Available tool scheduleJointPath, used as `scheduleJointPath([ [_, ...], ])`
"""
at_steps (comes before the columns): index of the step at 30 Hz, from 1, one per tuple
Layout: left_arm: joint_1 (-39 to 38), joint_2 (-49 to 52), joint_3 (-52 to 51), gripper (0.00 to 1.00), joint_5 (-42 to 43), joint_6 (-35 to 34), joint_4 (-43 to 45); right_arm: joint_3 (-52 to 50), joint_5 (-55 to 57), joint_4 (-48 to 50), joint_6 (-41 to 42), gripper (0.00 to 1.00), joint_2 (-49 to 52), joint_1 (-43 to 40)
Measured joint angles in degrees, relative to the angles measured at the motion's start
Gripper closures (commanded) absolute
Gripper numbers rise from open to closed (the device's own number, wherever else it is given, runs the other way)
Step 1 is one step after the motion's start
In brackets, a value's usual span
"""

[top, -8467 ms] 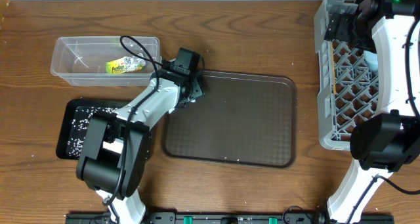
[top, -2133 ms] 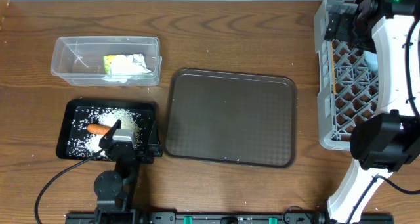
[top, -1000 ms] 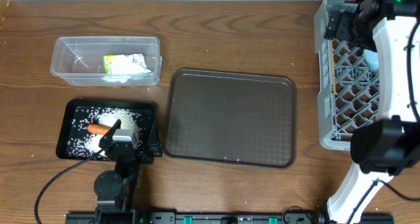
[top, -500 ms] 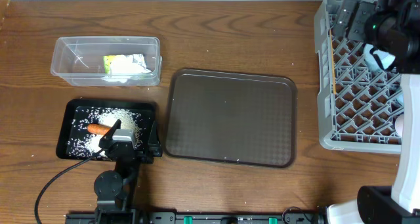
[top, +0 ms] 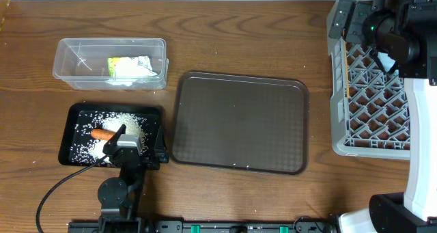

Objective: Sort waste into correct bins and load items into the dishwasher rack

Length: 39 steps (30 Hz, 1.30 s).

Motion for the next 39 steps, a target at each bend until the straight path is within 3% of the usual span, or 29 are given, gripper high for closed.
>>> scheduleJointPath([
  [7,0.00,0.00,0.00,0.02,-0.15,0.00,-0.04,-7.37,0.98,4.26,0.87,0.01,-4.04,0.20],
  [15,0.00,0.00,0.00,0.02,-0.39,0.02,-0.09,-37.77,2.34,26.01,2.40,0.01,-23.76,0.20],
  [24,0.00,0.00,0.00,0.02,-0.83,0.11,-0.11,-71.93,2.36,46.29,10.93,0.01,-44.19,0.20],
  [30,0.00,0.00,0.00,0.02,-0.83,0.13,-0.11,-90.33,2.27,60.94,11.93,0.01,-57.75,0.20],
  [39,0.00,0.00,0.00,0.02,-0.83,0.15,-0.11,-108.17,0.66,72.48,12.44,0.01,-77.07,0.20],
])
